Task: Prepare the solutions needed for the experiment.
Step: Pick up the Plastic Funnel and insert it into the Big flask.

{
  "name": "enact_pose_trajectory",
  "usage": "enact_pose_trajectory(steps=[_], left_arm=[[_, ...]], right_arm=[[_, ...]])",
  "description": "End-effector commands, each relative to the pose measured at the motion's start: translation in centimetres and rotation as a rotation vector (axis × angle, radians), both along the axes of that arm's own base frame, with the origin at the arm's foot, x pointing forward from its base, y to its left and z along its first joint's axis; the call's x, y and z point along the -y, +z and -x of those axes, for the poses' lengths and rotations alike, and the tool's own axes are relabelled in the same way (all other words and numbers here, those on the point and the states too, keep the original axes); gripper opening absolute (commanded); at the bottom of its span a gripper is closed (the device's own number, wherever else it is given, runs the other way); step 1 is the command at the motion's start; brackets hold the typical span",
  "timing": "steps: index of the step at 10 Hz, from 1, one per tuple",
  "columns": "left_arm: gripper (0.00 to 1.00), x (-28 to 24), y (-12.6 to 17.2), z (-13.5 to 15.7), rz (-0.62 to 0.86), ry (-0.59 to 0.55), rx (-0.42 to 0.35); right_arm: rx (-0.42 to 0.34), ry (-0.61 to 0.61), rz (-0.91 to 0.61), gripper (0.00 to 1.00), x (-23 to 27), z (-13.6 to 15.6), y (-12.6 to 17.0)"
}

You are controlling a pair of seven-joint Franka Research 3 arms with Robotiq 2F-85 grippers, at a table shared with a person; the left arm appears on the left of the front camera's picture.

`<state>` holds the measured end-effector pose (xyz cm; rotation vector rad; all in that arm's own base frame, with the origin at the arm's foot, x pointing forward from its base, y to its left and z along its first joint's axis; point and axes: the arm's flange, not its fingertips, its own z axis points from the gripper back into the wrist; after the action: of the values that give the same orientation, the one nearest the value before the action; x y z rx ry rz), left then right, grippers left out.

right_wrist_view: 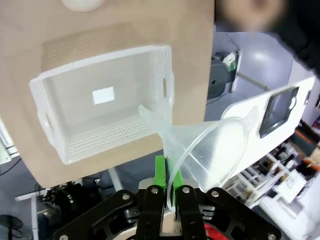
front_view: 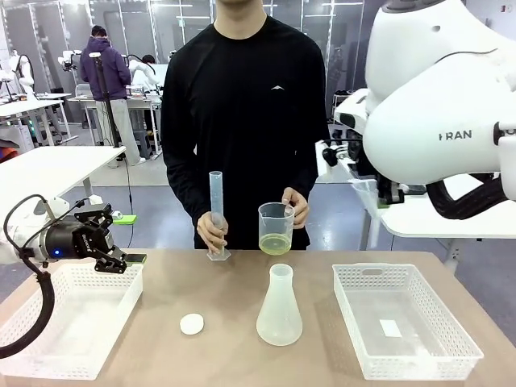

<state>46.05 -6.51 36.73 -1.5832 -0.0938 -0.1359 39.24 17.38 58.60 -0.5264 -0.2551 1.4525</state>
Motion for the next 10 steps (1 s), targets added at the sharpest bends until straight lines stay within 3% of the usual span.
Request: enact_pose_trajectory(steps=[1, 5, 10], left_arm=[[1.00, 0.1, 0.3, 0.0, -0.004, -0.005, -0.002], [1.00, 0.1, 0.3, 0.0, -0.004, -0.005, -0.002], [1.00, 0.1, 0.3, 0.0, -0.004, -0.005, -0.002]], right_arm=[[0.049, 0.159, 0.010, 0.04, -2.4, 1.1, 1.2], [0.147, 0.446, -0.067, 0.04, -8.0, 3.6, 2.9], [0.119, 0.478, -0.041, 0.04, -9.4, 6.2, 4.3]])
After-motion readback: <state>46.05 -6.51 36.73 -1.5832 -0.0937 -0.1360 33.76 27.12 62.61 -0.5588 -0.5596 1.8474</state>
